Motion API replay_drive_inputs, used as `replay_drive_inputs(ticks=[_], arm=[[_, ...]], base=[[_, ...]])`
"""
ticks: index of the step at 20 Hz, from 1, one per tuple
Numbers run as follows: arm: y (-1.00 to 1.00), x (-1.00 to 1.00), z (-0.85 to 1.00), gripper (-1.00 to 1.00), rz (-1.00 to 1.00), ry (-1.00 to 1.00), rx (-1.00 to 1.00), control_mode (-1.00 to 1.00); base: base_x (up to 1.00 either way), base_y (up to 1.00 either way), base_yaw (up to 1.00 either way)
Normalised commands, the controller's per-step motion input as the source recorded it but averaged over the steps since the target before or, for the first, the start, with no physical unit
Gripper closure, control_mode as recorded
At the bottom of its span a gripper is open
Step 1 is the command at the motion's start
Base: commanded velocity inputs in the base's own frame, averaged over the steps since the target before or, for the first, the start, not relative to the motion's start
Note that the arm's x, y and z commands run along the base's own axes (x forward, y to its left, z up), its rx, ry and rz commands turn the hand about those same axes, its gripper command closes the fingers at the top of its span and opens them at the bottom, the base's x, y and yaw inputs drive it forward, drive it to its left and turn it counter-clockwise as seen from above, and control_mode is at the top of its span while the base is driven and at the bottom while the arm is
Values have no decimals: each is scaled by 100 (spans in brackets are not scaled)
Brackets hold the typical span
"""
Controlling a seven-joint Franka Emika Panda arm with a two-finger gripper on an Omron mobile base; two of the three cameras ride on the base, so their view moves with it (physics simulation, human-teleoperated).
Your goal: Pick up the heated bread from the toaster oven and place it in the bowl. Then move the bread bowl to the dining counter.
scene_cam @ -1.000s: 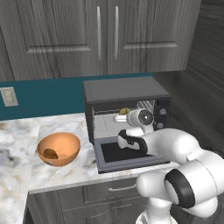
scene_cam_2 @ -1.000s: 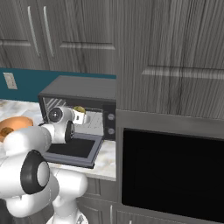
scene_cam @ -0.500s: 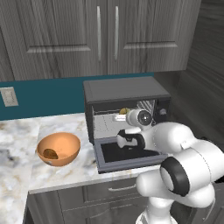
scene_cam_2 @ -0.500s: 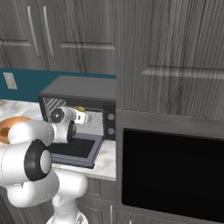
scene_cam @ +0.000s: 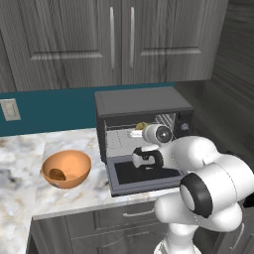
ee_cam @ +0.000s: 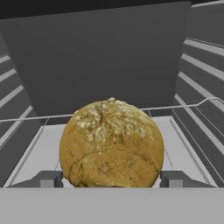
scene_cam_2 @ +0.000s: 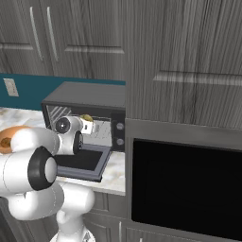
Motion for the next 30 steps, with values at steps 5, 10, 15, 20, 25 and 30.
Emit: replay_drive_inputs(ticks=[5,10,15,20,25,30], arm=[[0,-2,0,100,0,0,0,-100],[0,-35,0,100,0,0,0,-100],[-1,-35,0,100,0,0,0,-100],[-1,-54,0,100,0,-2,0,-100],[-8,-79,0,100,0,-4,0,-100],[-13,-93,0,100,0,-4,0,-100]], base=[[0,0,0],[0,0,0],[0,0,0],[0,0,0],[0,0,0],[0,0,0]])
